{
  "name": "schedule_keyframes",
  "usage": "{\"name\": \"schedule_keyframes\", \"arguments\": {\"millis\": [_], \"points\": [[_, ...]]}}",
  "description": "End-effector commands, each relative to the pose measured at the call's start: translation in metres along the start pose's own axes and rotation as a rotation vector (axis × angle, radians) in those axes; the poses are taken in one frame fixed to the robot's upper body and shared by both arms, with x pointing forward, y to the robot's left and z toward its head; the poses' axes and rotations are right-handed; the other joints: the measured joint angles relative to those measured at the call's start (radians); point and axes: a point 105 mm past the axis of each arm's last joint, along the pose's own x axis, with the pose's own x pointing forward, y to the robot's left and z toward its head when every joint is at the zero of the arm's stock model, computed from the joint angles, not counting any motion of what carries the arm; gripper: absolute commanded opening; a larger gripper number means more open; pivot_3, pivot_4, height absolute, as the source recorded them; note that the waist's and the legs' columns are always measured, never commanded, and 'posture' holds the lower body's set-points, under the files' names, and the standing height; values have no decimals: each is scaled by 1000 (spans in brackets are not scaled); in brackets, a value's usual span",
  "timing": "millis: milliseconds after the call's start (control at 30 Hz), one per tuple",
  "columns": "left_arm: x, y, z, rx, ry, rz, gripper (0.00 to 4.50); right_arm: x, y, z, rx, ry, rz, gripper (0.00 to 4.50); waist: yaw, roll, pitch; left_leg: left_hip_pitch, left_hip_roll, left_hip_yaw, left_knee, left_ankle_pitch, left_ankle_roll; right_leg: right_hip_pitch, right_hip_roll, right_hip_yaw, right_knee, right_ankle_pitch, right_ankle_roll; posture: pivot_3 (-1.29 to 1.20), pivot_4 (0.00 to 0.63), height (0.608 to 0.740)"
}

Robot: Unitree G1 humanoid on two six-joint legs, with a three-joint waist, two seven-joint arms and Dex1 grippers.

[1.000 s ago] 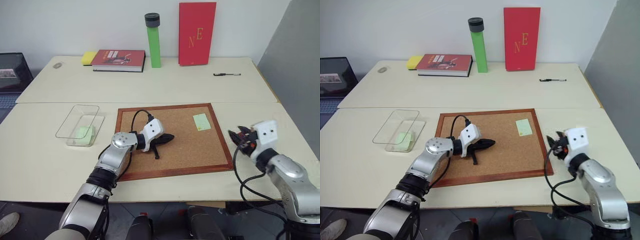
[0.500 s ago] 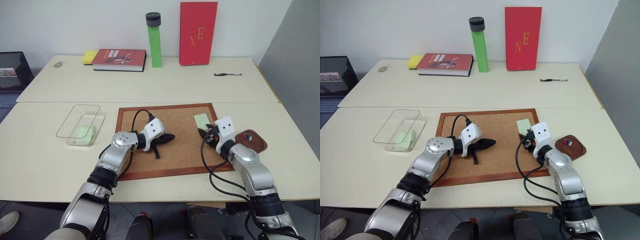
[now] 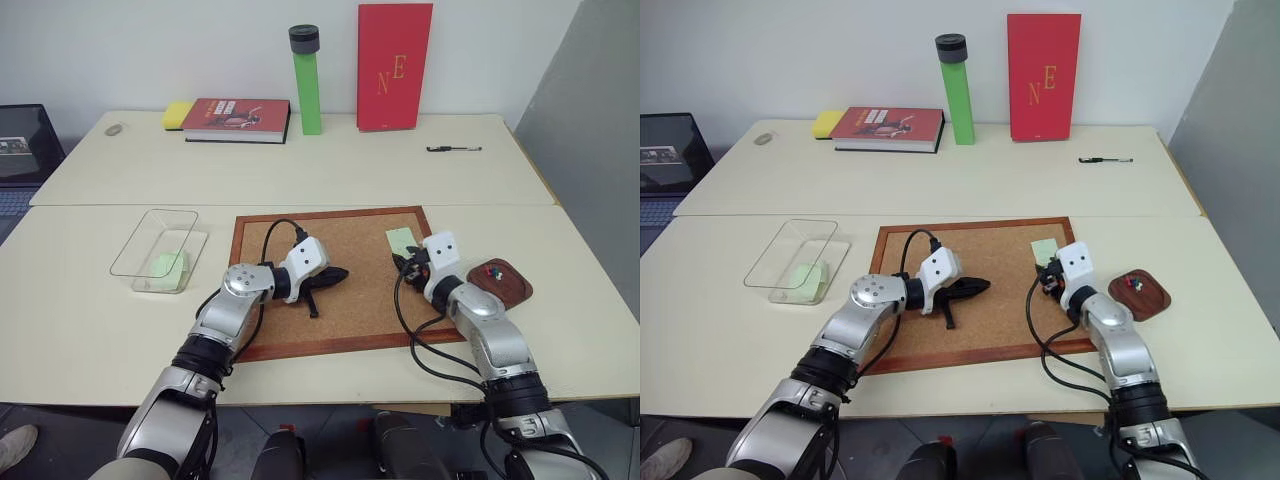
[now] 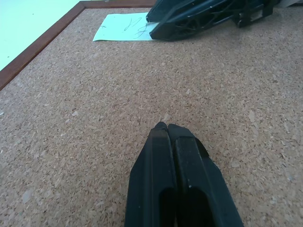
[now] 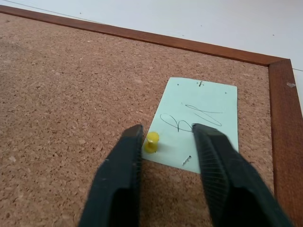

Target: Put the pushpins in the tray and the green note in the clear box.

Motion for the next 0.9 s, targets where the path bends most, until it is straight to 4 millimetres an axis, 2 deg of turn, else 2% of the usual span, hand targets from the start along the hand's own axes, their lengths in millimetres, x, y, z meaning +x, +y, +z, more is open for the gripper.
{"name": "schedule_keyframes", "arguments": {"millis": [33, 167, 333, 733, 900], "points": [[-7, -1, -23, -37, 91, 17, 0, 2, -2, 10, -14, -34, -8, 804, 0, 0, 0, 0, 0, 0, 0, 0, 0, 0, 0, 0, 0, 0, 0, 0, 150, 740], [-6, -1, -23, -38, 90, 18, 0, 1, -1, 12, -19, -36, -2, 19, 0, 0, 0, 0, 0, 0, 0, 0, 0, 0, 0, 0, 0, 0, 0, 0, 150, 740], [-6, -2, -24, -41, 91, 15, 0, -1, 1, 23, -32, -68, 7, 6, 0, 0, 0, 0, 0, 0, 0, 0, 0, 0, 0, 0, 0, 0, 0, 0, 150, 740], [-5, -1, -24, -43, 90, 18, 0, -14, 12, 83, -141, -212, 62, 6, 0, 0, 0, 0, 0, 0, 0, 0, 0, -1, 0, 0, 0, 0, 0, 0, 150, 740], [-10, 10, -15, -35, 63, 53, 0, -18, 17, 97, -164, -237, 84, 6, 0, 0, 0, -1, 0, 0, 0, 0, 0, -1, 0, 0, 0, 0, 0, 0, 150, 740]]}}
